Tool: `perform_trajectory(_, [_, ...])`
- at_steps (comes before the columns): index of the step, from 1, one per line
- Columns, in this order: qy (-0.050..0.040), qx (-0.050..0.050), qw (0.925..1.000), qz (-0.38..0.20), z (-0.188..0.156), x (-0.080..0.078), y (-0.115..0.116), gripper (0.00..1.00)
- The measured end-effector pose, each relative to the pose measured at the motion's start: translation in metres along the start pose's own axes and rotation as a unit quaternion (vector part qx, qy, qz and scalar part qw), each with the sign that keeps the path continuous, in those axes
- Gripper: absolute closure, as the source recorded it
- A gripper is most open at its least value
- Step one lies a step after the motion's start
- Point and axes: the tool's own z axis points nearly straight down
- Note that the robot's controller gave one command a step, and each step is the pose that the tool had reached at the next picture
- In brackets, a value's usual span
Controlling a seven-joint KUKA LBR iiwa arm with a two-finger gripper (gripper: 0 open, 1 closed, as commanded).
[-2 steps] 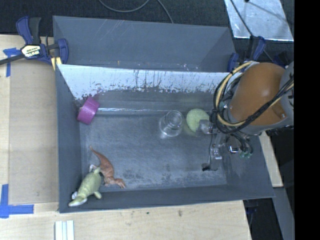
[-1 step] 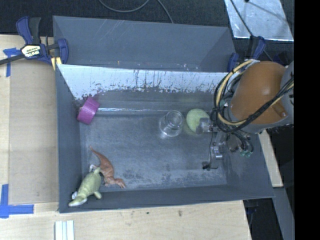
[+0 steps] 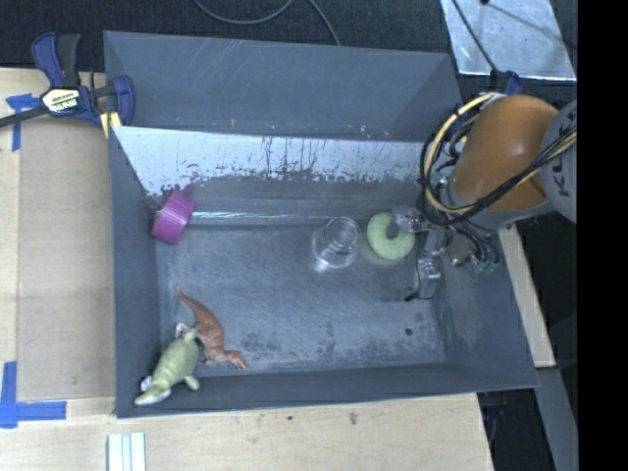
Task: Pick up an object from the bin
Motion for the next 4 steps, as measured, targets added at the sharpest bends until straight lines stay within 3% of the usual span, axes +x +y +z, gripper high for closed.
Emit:
perform_trajectory(1, [0.0028, -0.001, 0.9982, -0.059, -0.02, -0.031, -0.007, 0.0])
perform_trajectory(2, [0.0, 0.0, 0.9988, -0.05, -0.01, -0.041, -0.024, 0.0])
perform_trajectory(3, [0.0019, -0.001, 0.9998, -0.021, 0.031, -0.044, -0.035, 0.0])
perform_trajectory(4, [-0.0012, 0.001, 0.9968, 0.079, 0.026, -0.047, -0.013, 1.0])
